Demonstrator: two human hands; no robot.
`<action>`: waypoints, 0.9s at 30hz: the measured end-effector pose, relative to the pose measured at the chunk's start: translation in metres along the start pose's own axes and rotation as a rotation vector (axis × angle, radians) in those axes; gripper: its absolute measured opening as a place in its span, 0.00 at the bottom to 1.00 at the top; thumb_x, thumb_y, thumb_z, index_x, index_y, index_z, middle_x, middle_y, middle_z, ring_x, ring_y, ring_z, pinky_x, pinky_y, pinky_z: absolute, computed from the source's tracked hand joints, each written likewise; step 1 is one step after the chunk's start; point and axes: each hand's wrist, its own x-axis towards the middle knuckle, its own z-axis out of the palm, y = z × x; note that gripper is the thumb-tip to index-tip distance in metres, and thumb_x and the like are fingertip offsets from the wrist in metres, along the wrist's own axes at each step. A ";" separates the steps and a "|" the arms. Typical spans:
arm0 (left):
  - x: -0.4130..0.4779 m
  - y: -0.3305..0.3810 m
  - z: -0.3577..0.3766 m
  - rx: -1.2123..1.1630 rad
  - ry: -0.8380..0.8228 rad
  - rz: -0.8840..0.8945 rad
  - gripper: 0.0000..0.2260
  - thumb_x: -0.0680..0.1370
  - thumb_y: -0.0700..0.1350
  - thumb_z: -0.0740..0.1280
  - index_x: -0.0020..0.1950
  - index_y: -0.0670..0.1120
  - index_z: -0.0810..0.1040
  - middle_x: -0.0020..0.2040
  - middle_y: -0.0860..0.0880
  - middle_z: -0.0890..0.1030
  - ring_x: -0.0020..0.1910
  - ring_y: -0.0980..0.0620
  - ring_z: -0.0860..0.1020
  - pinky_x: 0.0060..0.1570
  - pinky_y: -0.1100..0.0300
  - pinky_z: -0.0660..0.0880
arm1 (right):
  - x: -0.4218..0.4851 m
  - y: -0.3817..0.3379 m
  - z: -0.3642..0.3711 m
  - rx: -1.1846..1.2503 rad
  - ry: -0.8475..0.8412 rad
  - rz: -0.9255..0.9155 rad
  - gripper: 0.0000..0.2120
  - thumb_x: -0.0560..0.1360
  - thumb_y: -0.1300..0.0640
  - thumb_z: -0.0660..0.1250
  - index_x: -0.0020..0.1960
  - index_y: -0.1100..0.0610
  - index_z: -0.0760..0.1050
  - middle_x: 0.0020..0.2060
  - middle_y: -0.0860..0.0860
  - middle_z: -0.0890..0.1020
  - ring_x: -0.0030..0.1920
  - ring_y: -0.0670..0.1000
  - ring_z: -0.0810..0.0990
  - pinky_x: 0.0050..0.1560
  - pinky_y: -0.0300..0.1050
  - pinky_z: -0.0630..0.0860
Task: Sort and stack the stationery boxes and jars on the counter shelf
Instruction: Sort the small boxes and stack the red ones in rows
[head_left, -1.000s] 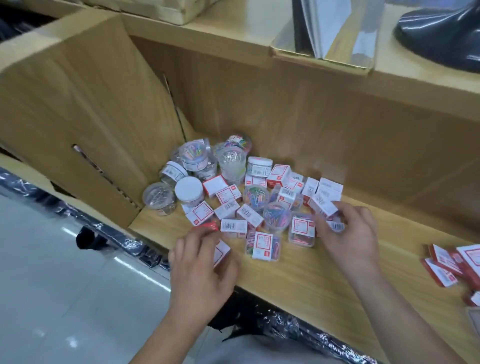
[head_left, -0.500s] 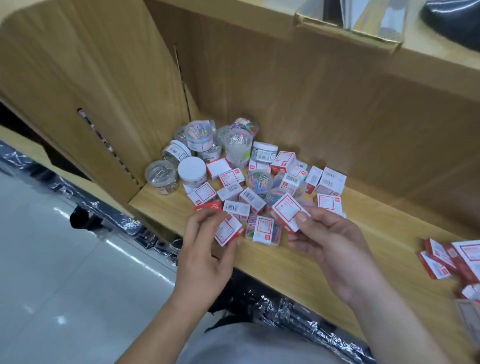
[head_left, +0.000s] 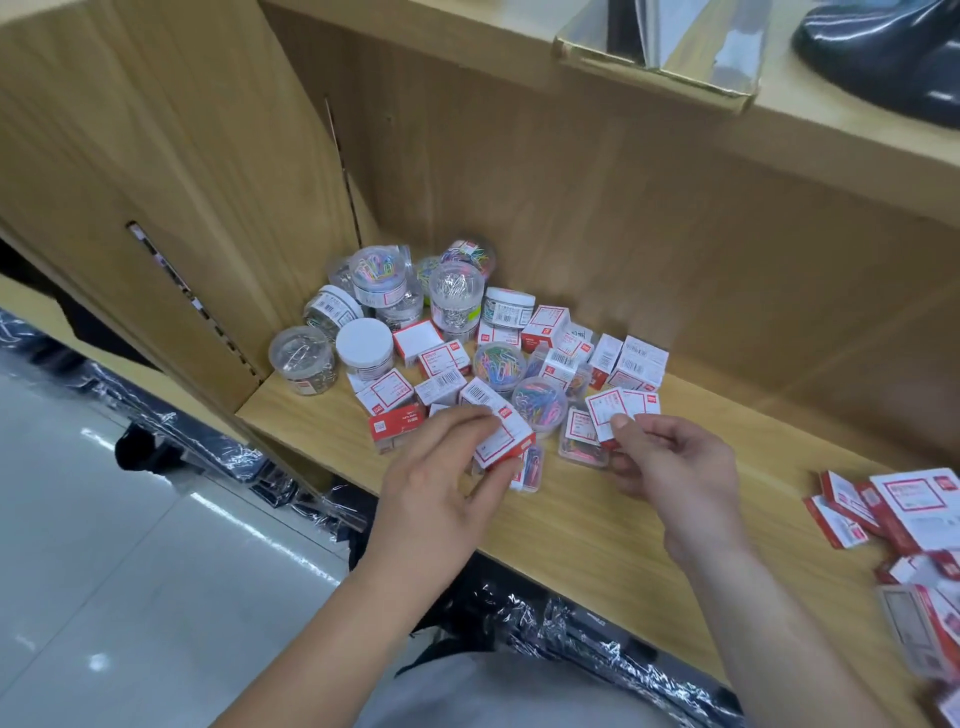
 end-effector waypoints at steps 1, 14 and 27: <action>0.004 0.001 0.004 0.004 -0.023 0.043 0.13 0.73 0.45 0.79 0.56 0.43 0.85 0.59 0.51 0.83 0.58 0.55 0.81 0.63 0.63 0.74 | 0.003 0.002 0.000 -0.067 0.002 -0.041 0.09 0.73 0.53 0.76 0.49 0.57 0.83 0.39 0.56 0.86 0.36 0.51 0.81 0.38 0.46 0.77; -0.007 -0.008 0.007 0.198 -0.150 0.149 0.20 0.75 0.51 0.77 0.63 0.44 0.82 0.64 0.47 0.78 0.62 0.45 0.76 0.62 0.48 0.73 | 0.010 0.022 -0.037 -0.350 0.129 -0.348 0.19 0.73 0.58 0.76 0.63 0.52 0.80 0.50 0.52 0.75 0.34 0.40 0.78 0.44 0.25 0.71; 0.009 0.029 0.037 0.032 -0.264 0.225 0.13 0.76 0.42 0.74 0.60 0.45 0.82 0.58 0.49 0.78 0.47 0.47 0.78 0.49 0.50 0.78 | 0.041 0.034 -0.045 -0.350 0.010 -0.154 0.16 0.73 0.42 0.73 0.39 0.55 0.81 0.29 0.47 0.77 0.32 0.50 0.74 0.37 0.48 0.74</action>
